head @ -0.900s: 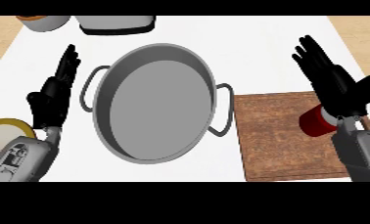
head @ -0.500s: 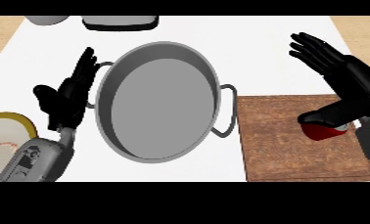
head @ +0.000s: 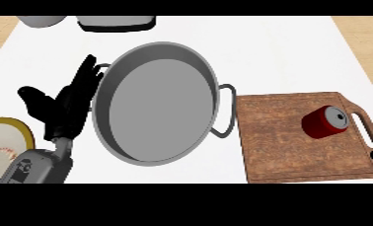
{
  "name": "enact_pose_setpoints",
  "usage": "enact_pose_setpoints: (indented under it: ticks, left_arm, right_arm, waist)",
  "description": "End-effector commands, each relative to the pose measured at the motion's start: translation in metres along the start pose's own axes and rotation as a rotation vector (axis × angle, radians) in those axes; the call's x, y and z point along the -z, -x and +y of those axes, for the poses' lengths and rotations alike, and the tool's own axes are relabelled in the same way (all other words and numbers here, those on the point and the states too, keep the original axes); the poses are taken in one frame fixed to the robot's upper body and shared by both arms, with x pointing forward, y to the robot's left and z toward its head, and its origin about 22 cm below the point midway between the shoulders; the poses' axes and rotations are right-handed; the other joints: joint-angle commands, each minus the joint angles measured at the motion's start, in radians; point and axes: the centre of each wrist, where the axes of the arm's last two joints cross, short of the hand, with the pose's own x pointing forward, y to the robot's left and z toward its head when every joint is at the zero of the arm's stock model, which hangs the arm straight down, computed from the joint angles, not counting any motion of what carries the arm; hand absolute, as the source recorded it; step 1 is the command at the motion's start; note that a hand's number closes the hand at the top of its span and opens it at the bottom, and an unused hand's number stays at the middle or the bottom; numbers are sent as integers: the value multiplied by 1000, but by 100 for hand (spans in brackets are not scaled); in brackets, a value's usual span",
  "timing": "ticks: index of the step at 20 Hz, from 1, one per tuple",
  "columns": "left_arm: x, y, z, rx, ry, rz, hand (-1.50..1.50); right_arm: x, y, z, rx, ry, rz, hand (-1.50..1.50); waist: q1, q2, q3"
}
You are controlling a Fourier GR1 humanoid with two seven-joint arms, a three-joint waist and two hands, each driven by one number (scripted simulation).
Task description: Pick the can from the cutting board and place it in the pot
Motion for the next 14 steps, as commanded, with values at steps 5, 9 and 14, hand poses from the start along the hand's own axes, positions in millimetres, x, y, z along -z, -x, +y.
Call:
enact_pose_setpoints:
  ticks: [5,9,14]
  left_arm:
    - [-10,-9,-12,-18,20,-4,0]
    - [-13,3,-11,-7,48,12,0]
    - [-10,0,-22,-8,36,19,0]
  right_arm:
    - [-18,-64,-78,-333,-182,106,-150]
    - [4,-88,-86,-434,-310,212,-150]
    - [5,-97,-74,-457,-398,356,-150]
  waist:
    - [4,3,-2]
    - [26,9,-3]
    - [21,8,-3]
